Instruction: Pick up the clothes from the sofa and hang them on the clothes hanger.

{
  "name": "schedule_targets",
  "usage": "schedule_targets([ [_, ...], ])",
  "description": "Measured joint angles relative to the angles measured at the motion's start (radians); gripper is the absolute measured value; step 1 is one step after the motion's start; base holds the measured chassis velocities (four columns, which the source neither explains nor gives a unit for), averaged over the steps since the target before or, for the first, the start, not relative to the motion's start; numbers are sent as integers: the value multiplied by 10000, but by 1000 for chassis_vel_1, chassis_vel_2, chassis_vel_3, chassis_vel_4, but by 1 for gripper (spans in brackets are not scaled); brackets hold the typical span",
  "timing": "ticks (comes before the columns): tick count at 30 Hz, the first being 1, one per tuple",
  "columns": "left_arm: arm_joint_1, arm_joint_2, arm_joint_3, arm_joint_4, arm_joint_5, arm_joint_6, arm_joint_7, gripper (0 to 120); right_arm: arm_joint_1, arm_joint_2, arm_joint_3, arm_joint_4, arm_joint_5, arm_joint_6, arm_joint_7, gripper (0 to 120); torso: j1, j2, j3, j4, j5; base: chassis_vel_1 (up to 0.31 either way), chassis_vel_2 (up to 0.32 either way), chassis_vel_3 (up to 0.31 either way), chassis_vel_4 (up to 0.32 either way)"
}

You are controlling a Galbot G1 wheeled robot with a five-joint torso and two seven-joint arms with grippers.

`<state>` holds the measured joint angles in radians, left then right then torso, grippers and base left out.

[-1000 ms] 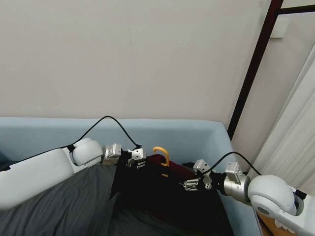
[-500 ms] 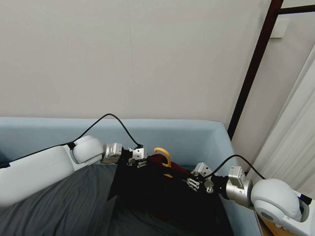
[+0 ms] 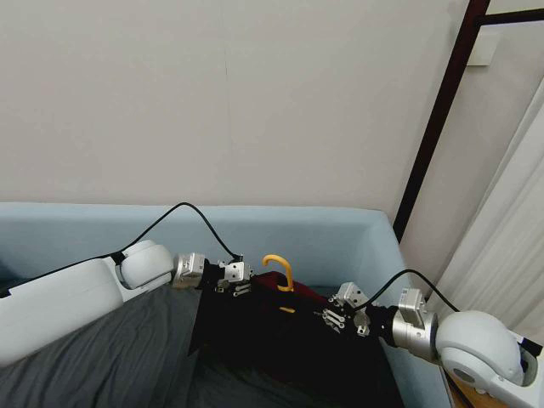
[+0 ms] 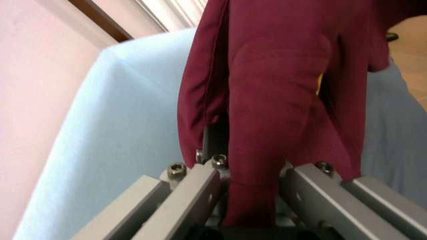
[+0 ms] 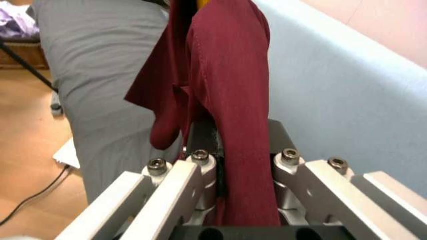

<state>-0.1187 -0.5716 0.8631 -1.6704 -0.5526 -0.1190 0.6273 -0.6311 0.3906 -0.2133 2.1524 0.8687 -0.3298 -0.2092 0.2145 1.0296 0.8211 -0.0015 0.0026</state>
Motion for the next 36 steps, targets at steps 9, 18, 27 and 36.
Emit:
schedule_targets([
  [9,-153,544,-152,-26,-236,-520,-137,35,17,-114,312,-185,644,84,194,9,0,0,0,3,-1,0,0,0,0],
  [18,1110,1463,-1417,-585,-360,-973,-726,67,17,-552,778,-442,1138,82,-69,9,0,0,0,1,-5,0,0,0,0],
  [27,2489,2429,-2659,-1683,-376,-1423,-1679,100,1130,19,157,-1143,1436,52,45,9,0,0,0,0,-1,0,0,0,0],
  [36,3657,2746,-2921,-2929,-376,-971,-4625,113,1898,583,-212,-1675,1588,34,282,9,-1,0,0,4,0,0,0,0,0],
])
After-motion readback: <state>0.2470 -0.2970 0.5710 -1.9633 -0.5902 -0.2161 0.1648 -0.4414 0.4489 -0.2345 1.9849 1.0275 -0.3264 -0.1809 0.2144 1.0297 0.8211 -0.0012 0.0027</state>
